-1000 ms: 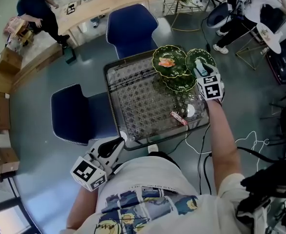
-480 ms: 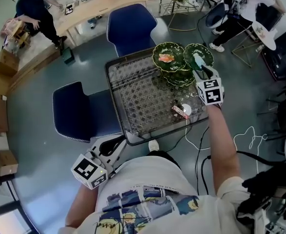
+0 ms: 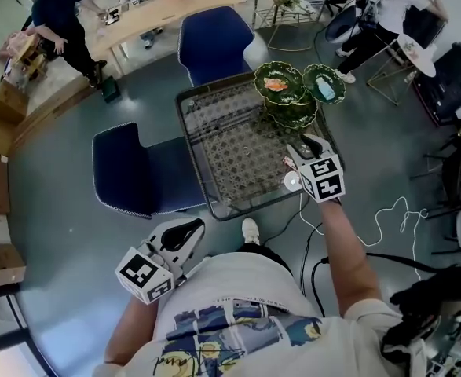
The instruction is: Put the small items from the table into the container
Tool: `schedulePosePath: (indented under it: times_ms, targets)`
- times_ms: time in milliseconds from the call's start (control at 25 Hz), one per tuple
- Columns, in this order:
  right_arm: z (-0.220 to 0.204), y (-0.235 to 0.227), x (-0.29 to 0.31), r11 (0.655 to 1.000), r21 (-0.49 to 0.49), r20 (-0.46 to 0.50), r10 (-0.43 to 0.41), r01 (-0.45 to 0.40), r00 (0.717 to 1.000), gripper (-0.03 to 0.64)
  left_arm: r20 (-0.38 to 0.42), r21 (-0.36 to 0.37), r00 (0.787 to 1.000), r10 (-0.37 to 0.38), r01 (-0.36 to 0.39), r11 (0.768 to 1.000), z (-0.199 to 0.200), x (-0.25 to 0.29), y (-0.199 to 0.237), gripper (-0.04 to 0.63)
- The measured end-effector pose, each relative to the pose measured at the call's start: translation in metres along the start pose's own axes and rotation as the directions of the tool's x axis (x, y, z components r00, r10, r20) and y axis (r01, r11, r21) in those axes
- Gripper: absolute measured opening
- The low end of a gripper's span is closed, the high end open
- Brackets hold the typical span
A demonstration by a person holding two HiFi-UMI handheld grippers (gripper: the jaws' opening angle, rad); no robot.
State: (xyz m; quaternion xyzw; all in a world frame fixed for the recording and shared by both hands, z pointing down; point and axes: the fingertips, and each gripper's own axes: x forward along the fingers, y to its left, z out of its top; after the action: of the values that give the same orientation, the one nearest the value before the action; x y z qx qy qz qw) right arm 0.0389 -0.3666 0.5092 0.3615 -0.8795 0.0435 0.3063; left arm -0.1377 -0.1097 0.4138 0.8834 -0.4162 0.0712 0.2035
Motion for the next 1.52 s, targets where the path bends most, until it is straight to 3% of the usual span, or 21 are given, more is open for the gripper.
schedulePosePath:
  times_ms: [200,640,960,1160,1520]
  targets:
    - [-0.010,0.079,-0.027,0.997,0.002,0.002,0.076,-0.076,0.997,0.167,-0.005,0.002,1.000,-0.012,0.012,1.000,-0.012,-0.031,-0.016,0.014]
    - [-0.048,0.237,-0.088,0.974,-0.039,-0.024,0.223,-0.224,0.974,0.166,0.012,-0.078,0.999,-0.050,0.051,0.996,-0.054,-0.086,-0.048,0.014]
    - [-0.072,0.353,-0.109,0.927,-0.050,-0.067,0.367,-0.371,0.928,0.166,0.002,-0.105,0.999,-0.050,0.050,0.993,-0.075,-0.117,-0.044,0.012]
    - [-0.078,0.364,-0.114,0.917,-0.084,-0.082,0.384,-0.391,0.920,0.166,-0.016,-0.083,0.999,-0.029,0.027,0.996,-0.091,-0.127,-0.048,0.009]
    - [-0.085,0.332,-0.098,0.921,-0.093,-0.106,0.369,-0.378,0.924,0.166,-0.032,-0.066,0.999,0.027,-0.029,0.997,-0.090,-0.120,-0.042,0.009]
